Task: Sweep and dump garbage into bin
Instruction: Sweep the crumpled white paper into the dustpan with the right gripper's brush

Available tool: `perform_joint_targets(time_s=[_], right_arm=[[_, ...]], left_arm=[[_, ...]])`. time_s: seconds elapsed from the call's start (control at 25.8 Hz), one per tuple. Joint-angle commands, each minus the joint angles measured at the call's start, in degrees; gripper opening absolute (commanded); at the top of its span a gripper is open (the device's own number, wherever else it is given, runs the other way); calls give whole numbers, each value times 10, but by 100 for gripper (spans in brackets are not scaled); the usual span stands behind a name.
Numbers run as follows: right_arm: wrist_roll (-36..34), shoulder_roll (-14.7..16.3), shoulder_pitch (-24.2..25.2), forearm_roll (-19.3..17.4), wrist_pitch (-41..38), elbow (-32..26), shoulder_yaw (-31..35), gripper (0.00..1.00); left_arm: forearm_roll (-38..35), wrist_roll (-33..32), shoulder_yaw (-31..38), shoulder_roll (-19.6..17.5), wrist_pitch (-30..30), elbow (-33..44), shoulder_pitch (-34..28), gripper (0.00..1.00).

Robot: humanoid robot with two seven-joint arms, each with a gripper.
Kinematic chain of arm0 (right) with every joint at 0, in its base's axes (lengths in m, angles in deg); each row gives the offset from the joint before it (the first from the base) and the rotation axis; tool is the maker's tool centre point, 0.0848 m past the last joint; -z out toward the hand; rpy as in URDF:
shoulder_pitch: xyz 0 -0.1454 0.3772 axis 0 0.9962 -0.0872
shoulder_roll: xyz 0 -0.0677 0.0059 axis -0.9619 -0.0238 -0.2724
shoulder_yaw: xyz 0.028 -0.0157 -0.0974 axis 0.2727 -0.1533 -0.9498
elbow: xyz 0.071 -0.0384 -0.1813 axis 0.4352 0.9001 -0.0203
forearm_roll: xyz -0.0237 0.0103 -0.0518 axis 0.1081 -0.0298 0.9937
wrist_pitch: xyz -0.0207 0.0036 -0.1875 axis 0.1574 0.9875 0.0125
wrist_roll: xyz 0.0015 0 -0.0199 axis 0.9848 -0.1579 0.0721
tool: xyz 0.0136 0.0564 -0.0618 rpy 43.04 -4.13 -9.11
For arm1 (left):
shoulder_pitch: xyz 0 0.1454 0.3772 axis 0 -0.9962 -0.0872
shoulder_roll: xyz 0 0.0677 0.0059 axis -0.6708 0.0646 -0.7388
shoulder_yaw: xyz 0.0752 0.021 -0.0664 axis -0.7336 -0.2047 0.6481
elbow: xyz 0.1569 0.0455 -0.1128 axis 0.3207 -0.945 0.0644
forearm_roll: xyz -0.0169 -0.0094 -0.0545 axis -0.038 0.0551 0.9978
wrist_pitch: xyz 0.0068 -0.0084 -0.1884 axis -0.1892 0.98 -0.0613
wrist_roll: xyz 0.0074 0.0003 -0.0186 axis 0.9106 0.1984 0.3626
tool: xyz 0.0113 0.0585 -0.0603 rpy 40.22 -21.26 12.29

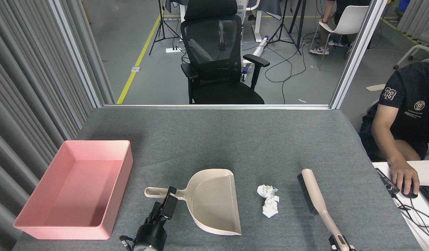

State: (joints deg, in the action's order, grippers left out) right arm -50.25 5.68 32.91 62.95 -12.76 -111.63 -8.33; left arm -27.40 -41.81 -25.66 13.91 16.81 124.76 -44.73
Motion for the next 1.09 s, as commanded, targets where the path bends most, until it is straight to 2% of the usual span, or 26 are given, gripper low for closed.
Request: perform_joint_targets(time_s=[0.0,0.12,0.35,0.7,1.05], right_arm=[[-1,-1,0,0,0,-1,-3,16],[-1,-5,0,0,0,-1,-4,16],[-1,-5,0,0,0,-5,-6,16],[-1,-17,0,0,0,-13,-17,16],[-8,-25,6,0,0,-13,-17,17]], left_arm=[[-1,-17,18,-2,-11,-39,17,98],[-5,-21,28,-7,-25,-88,48,95],[-7,-22,52,-11,-47,-109,56,71],[-36,-22,77,-7,-83,-134,65,63],[-35,-16,87,-2,-119,-157,79,63]])
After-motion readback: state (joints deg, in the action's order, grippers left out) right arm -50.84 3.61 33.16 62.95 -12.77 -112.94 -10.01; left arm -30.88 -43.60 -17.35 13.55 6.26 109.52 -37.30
